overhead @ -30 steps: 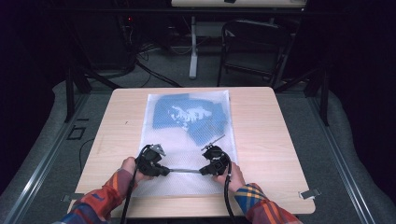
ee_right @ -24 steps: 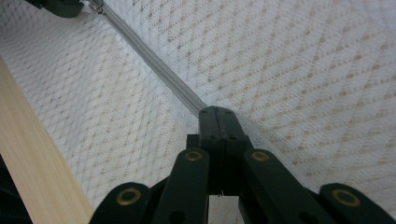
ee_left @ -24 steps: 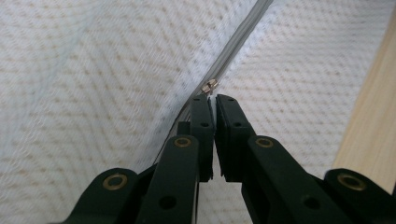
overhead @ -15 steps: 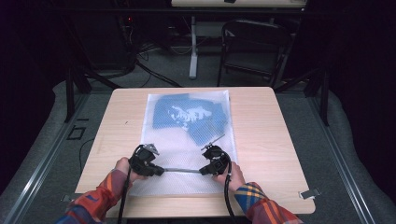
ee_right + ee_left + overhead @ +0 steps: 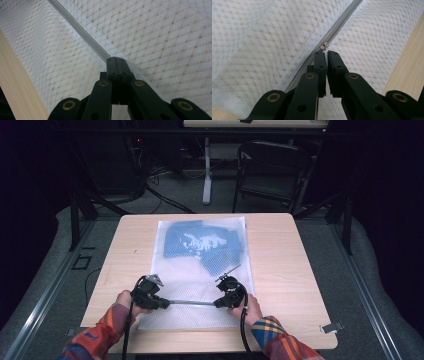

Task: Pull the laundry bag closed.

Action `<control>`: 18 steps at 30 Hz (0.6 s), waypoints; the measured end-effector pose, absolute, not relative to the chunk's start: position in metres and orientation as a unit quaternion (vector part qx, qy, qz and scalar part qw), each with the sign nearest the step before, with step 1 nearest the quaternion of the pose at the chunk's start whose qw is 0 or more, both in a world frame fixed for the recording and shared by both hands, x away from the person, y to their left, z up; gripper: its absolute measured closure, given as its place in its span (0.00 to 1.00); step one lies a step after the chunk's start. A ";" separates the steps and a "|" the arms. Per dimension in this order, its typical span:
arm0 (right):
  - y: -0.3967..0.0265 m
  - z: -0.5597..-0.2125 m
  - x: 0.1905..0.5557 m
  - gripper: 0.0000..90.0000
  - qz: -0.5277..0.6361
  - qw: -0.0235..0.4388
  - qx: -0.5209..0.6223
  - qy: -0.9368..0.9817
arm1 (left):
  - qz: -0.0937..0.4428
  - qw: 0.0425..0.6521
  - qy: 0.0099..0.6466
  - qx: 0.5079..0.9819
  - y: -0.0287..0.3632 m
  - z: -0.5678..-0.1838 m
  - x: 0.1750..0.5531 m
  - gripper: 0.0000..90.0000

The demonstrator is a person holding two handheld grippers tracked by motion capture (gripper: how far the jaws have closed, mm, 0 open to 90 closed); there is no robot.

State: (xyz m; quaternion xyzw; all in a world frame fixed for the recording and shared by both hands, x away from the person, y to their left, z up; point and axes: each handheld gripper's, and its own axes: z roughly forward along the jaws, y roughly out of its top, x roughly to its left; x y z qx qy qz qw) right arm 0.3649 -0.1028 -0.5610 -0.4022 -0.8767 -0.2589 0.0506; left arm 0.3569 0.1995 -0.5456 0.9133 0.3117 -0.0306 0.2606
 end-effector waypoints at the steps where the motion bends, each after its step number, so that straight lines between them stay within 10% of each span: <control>1: -0.103 -0.561 0.365 1.00 -0.258 0.051 -0.402 -0.877 | -0.028 0.257 0.312 0.914 0.202 -0.545 0.357 0.96; 18: -0.105 -0.561 0.365 1.00 -0.257 0.043 -0.397 -0.880 | -0.032 0.255 0.316 0.913 0.208 -0.545 0.358 0.96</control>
